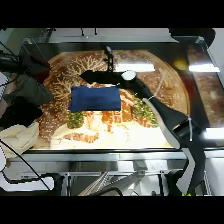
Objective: Fold the shirts.
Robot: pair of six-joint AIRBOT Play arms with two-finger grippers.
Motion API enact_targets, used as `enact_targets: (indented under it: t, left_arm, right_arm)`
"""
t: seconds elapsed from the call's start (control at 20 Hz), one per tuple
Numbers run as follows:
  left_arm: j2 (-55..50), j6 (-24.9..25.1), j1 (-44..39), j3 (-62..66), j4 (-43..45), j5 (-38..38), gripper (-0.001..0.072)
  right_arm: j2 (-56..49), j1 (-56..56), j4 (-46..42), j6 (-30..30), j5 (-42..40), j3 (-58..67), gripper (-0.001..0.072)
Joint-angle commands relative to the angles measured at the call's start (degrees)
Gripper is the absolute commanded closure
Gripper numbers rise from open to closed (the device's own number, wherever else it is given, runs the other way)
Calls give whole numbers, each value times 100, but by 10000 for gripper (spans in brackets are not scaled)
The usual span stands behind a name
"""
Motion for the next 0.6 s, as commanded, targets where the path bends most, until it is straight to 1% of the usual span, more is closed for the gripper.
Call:
enact_targets:
  t: [0.0, 0.05, 0.1, 0.15, 0.2, 0.3, 0.4, 0.55]
  left_arm:
    - [2, 20, 9, -179, 0, -109, 694]
    - [2, 22, 9, -203, 0, -111, 694]
    - [2, 52, 9, -203, 2, -120, 695]
    - [2, 74, 9, -201, 0, -118, 695]
    - [2, 74, 9, -201, 2, -120, 694]
    - [2, 76, 9, -201, 0, -144, 694]
    - [2, 79, 9, -201, 2, -190, 694]
    - [2, 118, 9, -201, 0, -195, 694]
  right_arm:
    - [356, -1032, -2321, 2144, 2044, 31, 226]
    - [345, -1239, -2752, 2374, 2356, -13, 223]
    - [317, -1410, -3191, 2638, 2564, -103, 144]
    - [271, -1537, -3552, 2881, 2671, -201, 22]
    - [175, -1646, -3805, 3038, 2778, -269, 15]
    - [-103, -1727, -3832, 3097, 2835, -348, 15]
    - [-439, -1650, -3434, 3045, 2787, -348, 15]
    - [-826, -1373, -2638, 2717, 2562, -345, 15]
